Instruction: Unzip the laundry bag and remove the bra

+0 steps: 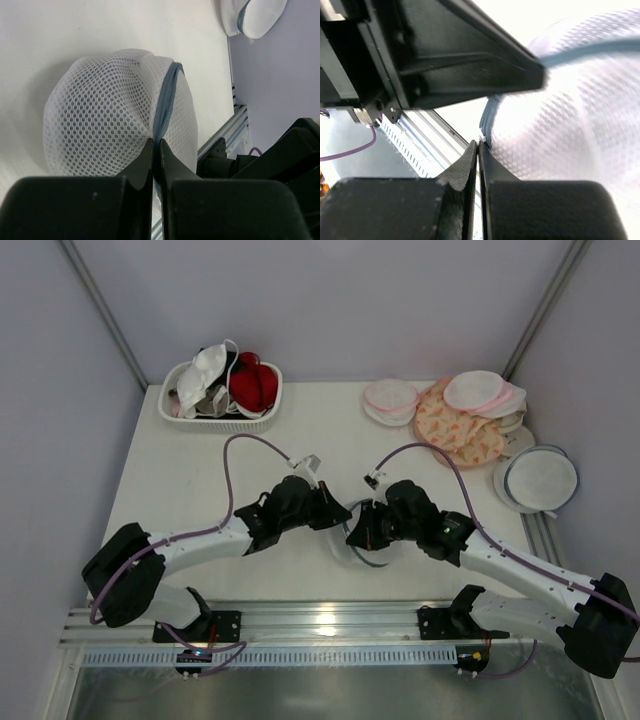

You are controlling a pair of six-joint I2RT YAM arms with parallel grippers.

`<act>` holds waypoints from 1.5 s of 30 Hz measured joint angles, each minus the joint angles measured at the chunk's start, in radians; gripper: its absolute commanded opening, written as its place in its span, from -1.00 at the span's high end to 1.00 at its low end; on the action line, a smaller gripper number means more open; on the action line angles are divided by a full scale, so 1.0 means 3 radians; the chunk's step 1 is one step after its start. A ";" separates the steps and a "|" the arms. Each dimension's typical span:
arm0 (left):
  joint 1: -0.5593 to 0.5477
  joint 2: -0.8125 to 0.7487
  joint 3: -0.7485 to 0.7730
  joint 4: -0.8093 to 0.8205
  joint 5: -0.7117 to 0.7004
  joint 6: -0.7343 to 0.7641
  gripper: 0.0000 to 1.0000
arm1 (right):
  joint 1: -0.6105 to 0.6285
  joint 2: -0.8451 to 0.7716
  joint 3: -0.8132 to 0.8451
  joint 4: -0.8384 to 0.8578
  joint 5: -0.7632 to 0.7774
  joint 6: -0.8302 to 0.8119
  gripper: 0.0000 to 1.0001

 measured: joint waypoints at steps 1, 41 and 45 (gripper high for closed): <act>-0.0001 -0.0053 -0.0036 -0.0028 -0.0057 -0.0004 1.00 | 0.0000 -0.0015 0.0001 -0.0013 0.0010 -0.0001 0.93; 0.0492 -0.0888 -0.0211 -0.0684 -0.0470 0.0220 -0.98 | 0.0008 0.0118 0.0300 -0.0835 0.1437 0.0055 0.93; 0.0510 -0.0801 -0.0079 -0.0647 -0.0463 0.0205 -0.99 | 0.0008 -0.0027 0.0300 -0.0835 0.1408 -0.0005 0.93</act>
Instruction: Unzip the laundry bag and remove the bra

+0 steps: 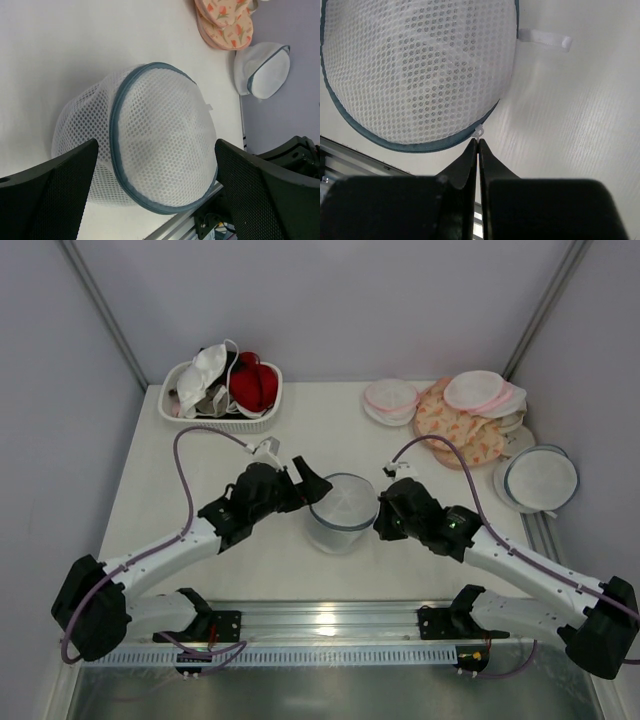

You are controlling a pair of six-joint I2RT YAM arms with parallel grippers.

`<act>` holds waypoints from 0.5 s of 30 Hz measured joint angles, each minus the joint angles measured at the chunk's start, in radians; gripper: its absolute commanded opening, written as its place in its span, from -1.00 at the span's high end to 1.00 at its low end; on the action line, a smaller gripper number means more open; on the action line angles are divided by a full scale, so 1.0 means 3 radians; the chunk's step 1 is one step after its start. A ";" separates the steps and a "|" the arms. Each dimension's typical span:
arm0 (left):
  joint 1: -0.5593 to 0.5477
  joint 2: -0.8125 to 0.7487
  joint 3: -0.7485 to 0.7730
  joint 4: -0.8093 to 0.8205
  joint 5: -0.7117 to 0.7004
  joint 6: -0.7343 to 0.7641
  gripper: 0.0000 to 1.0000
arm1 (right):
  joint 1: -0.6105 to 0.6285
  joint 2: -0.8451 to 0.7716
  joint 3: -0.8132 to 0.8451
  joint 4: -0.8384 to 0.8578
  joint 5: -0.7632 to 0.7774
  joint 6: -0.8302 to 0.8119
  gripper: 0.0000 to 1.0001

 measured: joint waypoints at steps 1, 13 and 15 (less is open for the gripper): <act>0.0000 -0.0028 -0.0001 0.0006 -0.0003 -0.0013 -0.99 | 0.0000 -0.0018 0.0000 0.0000 -0.0010 -0.0011 0.93; 0.0000 -0.0632 -0.0543 -0.0189 -0.0080 -0.0103 -0.57 | 0.0000 0.0582 0.0088 -0.0331 0.0326 0.0093 0.93; 0.0000 -0.0627 -0.0635 -0.0215 -0.0039 -0.0060 -0.54 | 0.0000 0.0660 0.0088 -0.0364 0.0338 0.0111 0.55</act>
